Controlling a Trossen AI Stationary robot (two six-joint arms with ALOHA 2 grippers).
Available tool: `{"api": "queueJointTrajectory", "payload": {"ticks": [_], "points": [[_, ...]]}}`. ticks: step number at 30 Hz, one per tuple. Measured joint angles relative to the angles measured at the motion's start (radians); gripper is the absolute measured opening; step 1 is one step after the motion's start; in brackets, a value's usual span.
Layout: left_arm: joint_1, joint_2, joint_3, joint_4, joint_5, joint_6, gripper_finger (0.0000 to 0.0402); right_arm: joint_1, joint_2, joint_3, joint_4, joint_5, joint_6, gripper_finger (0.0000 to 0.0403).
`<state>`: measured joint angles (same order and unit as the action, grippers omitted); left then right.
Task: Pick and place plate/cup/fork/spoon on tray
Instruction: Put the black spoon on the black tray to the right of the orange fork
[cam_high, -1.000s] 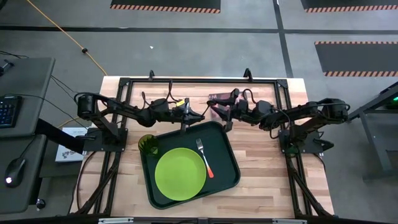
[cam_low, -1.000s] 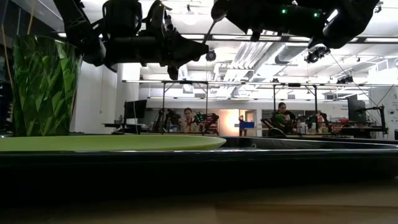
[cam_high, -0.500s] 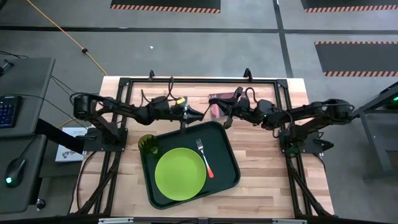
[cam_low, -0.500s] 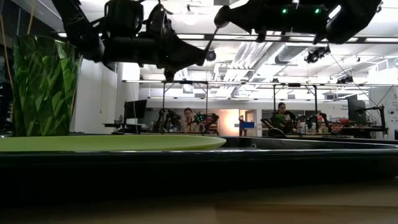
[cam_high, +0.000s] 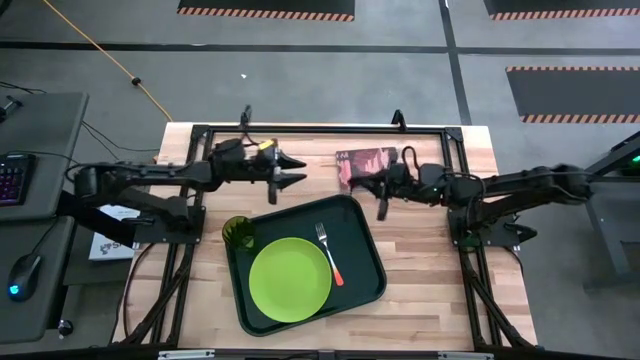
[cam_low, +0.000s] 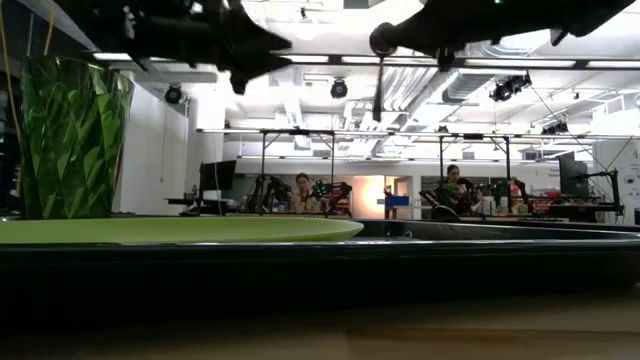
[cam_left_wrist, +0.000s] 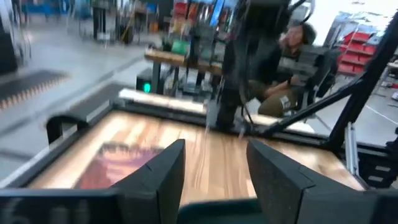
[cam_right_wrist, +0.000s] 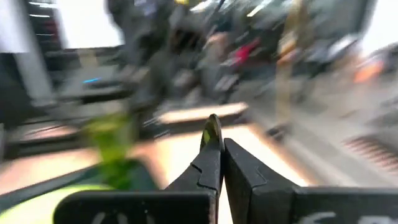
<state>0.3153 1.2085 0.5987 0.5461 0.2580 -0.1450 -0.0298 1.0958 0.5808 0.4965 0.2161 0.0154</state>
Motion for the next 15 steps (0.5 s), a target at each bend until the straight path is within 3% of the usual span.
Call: {"api": "queueJointTrajectory", "payload": {"ticks": [4,15], "points": [[0.000,-0.086,-0.050,0.068,0.000,0.016,0.0167,-0.024,-0.011,0.000,-0.138,-0.240,0.157,0.0001],[0.000,-0.196,-0.096,0.100,0.000,-0.001,0.0168,0.045,0.207,0.001,-0.134,-0.330,0.455,0.0000]]}}
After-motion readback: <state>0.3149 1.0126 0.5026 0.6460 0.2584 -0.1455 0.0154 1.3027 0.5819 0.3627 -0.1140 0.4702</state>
